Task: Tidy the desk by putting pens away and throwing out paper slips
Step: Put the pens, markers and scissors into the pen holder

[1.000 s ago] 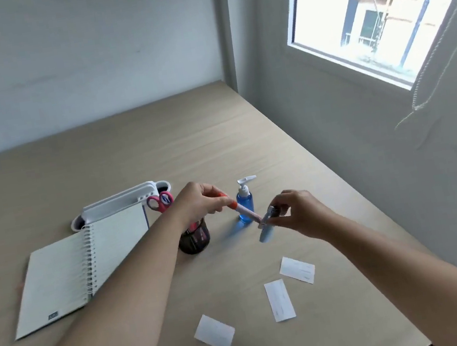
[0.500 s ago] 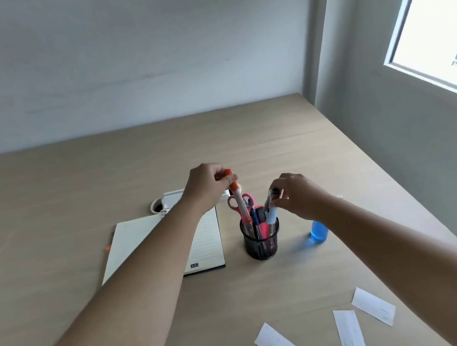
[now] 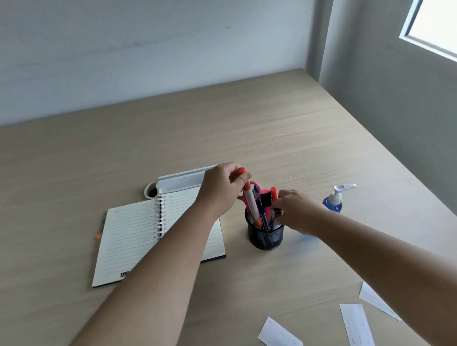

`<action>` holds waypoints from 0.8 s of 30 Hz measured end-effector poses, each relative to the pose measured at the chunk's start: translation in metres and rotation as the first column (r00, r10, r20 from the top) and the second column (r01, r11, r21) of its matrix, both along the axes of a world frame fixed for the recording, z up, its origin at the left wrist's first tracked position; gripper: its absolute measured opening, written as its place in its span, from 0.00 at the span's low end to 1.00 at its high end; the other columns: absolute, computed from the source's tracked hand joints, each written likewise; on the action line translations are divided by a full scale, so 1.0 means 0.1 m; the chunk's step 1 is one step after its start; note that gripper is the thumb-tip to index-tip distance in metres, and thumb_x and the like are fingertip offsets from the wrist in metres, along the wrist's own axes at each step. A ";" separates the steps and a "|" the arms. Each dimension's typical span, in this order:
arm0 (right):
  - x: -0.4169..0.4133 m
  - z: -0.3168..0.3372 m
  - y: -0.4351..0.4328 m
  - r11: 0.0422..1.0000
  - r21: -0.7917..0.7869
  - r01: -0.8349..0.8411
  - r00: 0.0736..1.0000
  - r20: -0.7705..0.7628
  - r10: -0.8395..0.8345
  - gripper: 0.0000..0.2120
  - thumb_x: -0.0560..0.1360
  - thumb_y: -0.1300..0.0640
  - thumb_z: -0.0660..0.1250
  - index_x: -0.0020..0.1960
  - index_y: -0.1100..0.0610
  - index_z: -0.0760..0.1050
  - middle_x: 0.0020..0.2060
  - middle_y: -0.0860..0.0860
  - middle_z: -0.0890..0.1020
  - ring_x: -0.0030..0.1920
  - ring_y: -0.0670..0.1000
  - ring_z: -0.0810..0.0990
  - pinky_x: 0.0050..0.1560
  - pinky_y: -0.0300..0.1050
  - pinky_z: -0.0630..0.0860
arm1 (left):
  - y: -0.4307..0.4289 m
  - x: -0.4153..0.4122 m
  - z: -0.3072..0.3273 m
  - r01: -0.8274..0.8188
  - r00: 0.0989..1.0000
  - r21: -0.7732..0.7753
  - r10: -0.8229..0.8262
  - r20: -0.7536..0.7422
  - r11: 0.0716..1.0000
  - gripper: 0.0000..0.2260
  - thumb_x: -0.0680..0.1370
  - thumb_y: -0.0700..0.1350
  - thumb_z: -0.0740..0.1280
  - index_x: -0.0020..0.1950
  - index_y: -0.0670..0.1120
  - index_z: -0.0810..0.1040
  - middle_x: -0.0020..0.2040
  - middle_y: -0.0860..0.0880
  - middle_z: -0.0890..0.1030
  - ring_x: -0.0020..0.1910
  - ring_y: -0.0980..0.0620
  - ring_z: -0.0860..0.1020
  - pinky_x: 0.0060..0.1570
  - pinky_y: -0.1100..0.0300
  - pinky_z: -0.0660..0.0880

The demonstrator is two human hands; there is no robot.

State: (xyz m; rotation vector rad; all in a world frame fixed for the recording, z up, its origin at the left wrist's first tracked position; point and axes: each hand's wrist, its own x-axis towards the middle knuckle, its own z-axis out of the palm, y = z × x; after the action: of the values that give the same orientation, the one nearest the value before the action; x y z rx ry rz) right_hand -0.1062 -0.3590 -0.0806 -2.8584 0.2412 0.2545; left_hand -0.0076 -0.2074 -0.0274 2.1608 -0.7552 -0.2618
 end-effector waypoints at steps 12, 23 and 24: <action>-0.13 -0.05 -0.02 0.972 0.226 0.061 0.982 0.161 -0.099 0.08 0.73 0.57 0.68 0.50 0.57 0.81 0.46 0.53 0.78 0.44 0.52 0.75 0.49 0.49 0.75 | -0.02 -0.22 -0.37 0.000 0.994 0.266 -0.028 0.102 0.964 0.07 0.75 0.44 0.69 0.48 0.40 0.79 0.46 0.42 0.82 0.41 0.46 0.76 0.42 0.60 0.69; -0.37 -0.20 -0.08 -0.065 0.905 0.421 0.655 -0.352 -0.668 0.05 0.75 0.61 0.66 0.49 0.61 0.73 0.39 0.57 0.78 0.37 0.51 0.78 0.38 0.43 0.77 | 0.08 -0.43 -0.71 -0.419 0.643 0.107 0.378 -0.666 0.902 0.12 0.75 0.46 0.69 0.54 0.43 0.72 0.46 0.47 0.77 0.38 0.52 0.78 0.39 0.60 0.77; -0.39 -0.21 -0.07 -0.176 0.899 0.400 0.661 -0.417 -0.624 0.06 0.76 0.62 0.65 0.51 0.63 0.72 0.38 0.57 0.77 0.37 0.51 0.78 0.38 0.43 0.77 | 0.08 -0.44 -0.75 -0.427 0.600 0.066 0.337 -0.726 0.902 0.11 0.76 0.46 0.69 0.53 0.43 0.73 0.45 0.46 0.78 0.37 0.53 0.79 0.40 0.59 0.77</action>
State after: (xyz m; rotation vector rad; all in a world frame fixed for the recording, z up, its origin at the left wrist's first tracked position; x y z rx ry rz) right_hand -0.1449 -0.3659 -0.1020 -1.1174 0.8263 -0.0582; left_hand -0.0516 -0.1990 -0.1028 1.8083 0.1656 -0.7686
